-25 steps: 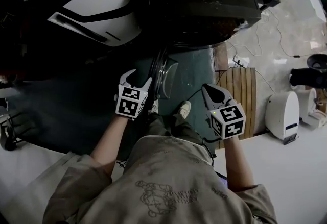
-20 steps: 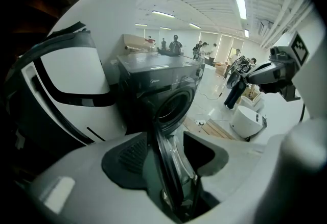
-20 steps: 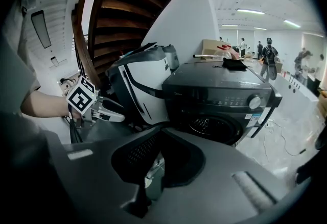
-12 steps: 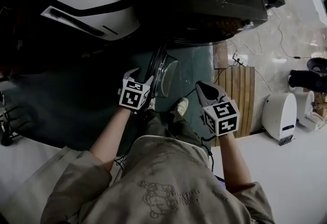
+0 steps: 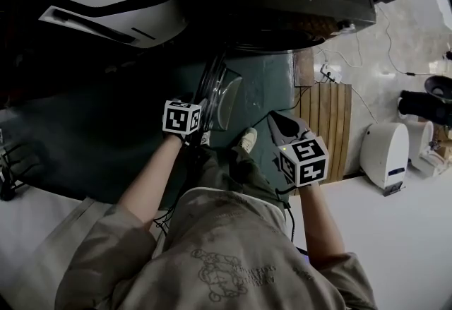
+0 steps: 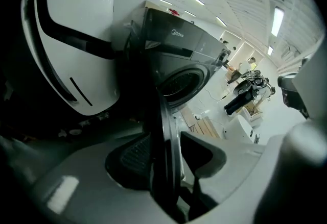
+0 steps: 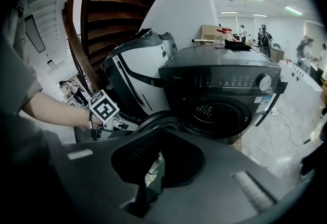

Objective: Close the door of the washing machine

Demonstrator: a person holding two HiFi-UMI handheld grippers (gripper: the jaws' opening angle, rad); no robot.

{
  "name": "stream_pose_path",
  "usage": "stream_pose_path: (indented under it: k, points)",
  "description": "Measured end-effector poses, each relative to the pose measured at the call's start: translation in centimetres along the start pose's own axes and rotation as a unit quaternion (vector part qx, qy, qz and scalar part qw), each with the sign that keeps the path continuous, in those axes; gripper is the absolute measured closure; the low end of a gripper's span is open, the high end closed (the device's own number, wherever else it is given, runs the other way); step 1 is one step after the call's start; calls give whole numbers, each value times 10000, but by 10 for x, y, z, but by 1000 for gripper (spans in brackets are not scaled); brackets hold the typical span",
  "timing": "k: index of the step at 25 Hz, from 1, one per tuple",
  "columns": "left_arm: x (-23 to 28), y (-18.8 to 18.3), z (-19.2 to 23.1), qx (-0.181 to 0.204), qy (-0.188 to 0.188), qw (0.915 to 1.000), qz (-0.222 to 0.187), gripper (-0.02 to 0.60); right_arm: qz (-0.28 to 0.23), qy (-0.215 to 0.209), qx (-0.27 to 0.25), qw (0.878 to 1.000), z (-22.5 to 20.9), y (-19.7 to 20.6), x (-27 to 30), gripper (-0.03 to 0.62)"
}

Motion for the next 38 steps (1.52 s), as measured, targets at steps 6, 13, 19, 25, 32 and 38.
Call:
stream_pose_path:
  k: [6,13,19,25,32,38]
  points:
    - [16,13,3,-154,49,9997,205,400,105,-27,35,9999,-5,11,6,566]
    - [20,16,-6,-165,-76,9998,83,400,206,-84,66,9997,-5,23,13,566]
    - [29,17,-18,-503,100,9987,82,400,177,-138,382,9990,-8,29,11,566]
    - [46,15,-35,-933,393,9948,126,403,144,23,536,9985,-21,37,4,566]
    - [67,6,-62,-1298,792,9882,181,411,136,230,790,9965,-40,52,-6,566]
    - [89,-9,-83,-1743,1120,9782,124,407,91,399,1018,9940,-58,63,-13,566]
Point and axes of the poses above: the fingertips, and each gripper's own axes: x forward along the fingers, z to its left, y out of its underside, the point moved 7 cm from there along -x, backward along the fingers, and after that the axes turned 9 degrees about y, right-handed, at the moved point
